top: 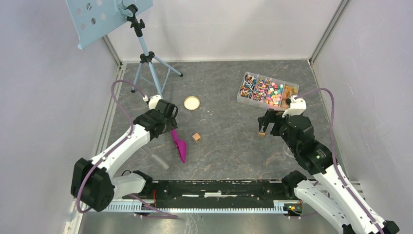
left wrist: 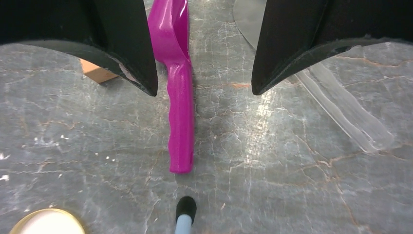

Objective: Pack the candies
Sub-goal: Pick up the spatula from the center of the board, then move the bottle lid to the center of the board.

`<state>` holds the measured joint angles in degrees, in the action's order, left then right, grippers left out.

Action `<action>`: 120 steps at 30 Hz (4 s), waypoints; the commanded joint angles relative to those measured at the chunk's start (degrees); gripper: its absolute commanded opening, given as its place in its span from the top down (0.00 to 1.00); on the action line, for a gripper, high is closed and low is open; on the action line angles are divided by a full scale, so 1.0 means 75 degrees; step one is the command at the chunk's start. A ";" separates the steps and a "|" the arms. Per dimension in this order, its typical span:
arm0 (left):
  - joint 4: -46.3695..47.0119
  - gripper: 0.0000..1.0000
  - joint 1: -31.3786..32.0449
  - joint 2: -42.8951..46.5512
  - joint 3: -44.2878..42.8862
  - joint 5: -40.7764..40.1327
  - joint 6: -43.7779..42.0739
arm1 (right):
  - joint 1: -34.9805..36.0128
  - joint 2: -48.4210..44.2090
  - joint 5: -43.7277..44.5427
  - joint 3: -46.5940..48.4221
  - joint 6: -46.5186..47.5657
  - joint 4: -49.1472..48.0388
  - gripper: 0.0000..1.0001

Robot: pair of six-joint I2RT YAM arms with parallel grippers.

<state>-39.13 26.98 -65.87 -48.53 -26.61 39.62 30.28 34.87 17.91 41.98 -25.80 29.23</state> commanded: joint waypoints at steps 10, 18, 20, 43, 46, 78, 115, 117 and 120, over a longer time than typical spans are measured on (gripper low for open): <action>0.1439 0.32 -0.0047 -0.1248 0.0578 0.0522 0.0606 | 0.0015 -0.0592 -0.1445 -0.0411 0.0797 -0.0953 0.02; 0.1819 0.41 -0.0058 -0.1725 0.0685 0.0676 0.0600 | 0.0016 -0.0937 -0.1897 -0.0596 0.1006 -0.1296 0.02; 0.1766 0.41 -0.0053 -0.1880 0.0659 0.0642 0.0635 | 0.0015 -0.0909 -0.1986 -0.0570 0.1034 -0.1282 0.02; 0.1821 0.78 -0.0059 -0.1364 0.0651 0.1264 0.0098 | 0.0017 -0.0839 -0.2163 -0.0788 0.0762 -0.1496 0.02; 0.1811 0.81 -0.0058 -0.1064 0.0494 0.1687 -0.0287 | 0.0017 -0.0781 -0.2366 -0.0939 0.0523 -0.1682 0.02; 0.2253 0.86 -0.0023 0.2297 0.0192 0.6052 -0.2979 | -0.0101 0.1756 0.3269 -0.1020 -0.4318 0.2394 0.18; 0.2081 0.86 -0.0024 0.3140 0.0224 0.5482 -0.3471 | -0.0027 0.1931 -0.1948 -0.0493 0.2134 -0.1960 1.00; 0.2020 0.87 -0.0023 0.3249 0.0235 0.5257 -0.3499 | 0.0131 0.2390 -0.2361 -0.0381 0.2118 -0.2438 1.00; 0.2013 0.87 -0.0023 0.3388 0.0272 0.5053 -0.3512 | 0.0618 0.3092 -0.2570 -0.0252 0.2135 -0.3259 1.00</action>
<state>-24.43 26.74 -42.17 -46.30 15.33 16.99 31.42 53.36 7.18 37.15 -12.82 15.90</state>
